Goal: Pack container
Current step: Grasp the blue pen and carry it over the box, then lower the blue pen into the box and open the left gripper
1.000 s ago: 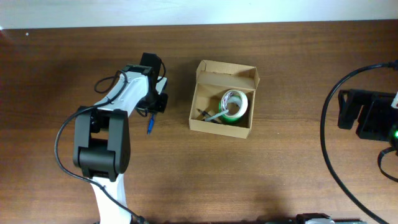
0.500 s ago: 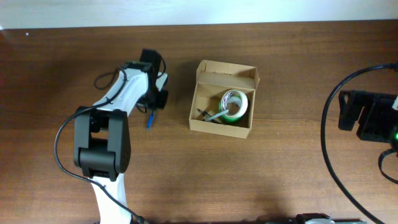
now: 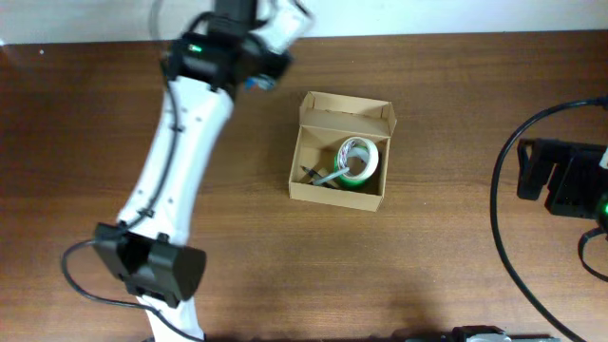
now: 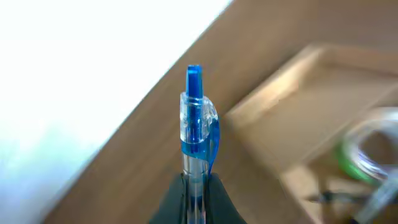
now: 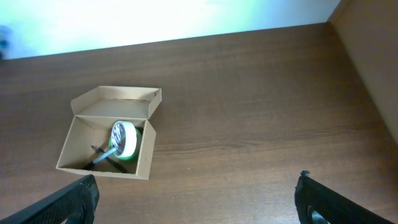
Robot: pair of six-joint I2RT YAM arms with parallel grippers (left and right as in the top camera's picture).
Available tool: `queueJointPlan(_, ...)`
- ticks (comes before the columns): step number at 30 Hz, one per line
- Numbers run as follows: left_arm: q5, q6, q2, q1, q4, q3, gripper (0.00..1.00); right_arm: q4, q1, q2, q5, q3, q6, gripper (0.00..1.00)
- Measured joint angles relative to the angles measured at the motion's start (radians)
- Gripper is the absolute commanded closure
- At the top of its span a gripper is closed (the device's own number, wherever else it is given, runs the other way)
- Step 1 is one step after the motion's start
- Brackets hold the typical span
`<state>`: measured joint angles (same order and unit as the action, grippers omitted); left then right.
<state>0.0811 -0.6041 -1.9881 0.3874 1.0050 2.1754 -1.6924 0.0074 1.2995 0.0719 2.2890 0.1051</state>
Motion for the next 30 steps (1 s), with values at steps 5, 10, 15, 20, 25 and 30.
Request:
queueJointPlan(5,0.042,-0.235,-0.05,0.176,0.112,-0.003,0.99,0.0,0.0,0.0,-0.001,0.0,0.0,0.01)
queueJointPlan(10,0.064,-0.358,-0.106,0.277,0.251,-0.006,0.99,0.0,0.0,0.0,-0.003,0.0,-0.001,0.01)
queueJointPlan(15,0.079,-0.408,-0.183,0.289,0.373,-0.006,0.99,0.0,0.0,0.0,-0.003,0.0,-0.001,0.01)
queueJointPlan(20,0.095,-0.425,-0.257,0.288,0.385,-0.021,0.99,0.0,0.0,0.0,-0.003,0.0,0.0,0.01)
queueJointPlan(25,0.107,-0.426,-0.296,0.288,0.387,-0.026,0.99,0.0,0.0,0.0,-0.003,0.0,0.0,0.01)
queueJointPlan(30,0.112,-0.425,-0.309,0.288,0.387,-0.027,0.72,0.0,0.0,-0.001,-0.003,0.0,0.0,0.01)
